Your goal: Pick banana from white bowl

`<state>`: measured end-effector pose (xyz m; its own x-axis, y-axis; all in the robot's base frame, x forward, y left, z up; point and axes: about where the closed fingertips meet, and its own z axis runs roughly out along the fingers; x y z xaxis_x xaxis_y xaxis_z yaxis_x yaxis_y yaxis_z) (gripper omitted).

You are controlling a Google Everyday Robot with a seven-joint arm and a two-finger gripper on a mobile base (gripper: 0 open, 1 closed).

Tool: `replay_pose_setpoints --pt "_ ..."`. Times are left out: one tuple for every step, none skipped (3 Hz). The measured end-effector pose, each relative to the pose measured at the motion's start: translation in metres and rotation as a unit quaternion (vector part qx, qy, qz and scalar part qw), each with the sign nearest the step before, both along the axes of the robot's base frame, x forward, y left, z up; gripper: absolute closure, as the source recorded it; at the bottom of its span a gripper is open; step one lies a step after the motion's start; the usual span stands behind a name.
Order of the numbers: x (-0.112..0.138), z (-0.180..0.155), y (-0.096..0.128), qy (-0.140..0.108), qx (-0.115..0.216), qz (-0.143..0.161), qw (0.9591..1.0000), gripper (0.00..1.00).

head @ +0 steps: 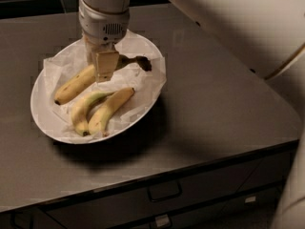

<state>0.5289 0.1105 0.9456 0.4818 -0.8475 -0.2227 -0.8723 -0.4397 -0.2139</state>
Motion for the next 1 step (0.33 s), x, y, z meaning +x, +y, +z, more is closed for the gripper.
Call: replay_pose_setpoints --pt "0.0015 0.0246 -0.0032 -0.017 0.005 0.005 0.9998 1.00"
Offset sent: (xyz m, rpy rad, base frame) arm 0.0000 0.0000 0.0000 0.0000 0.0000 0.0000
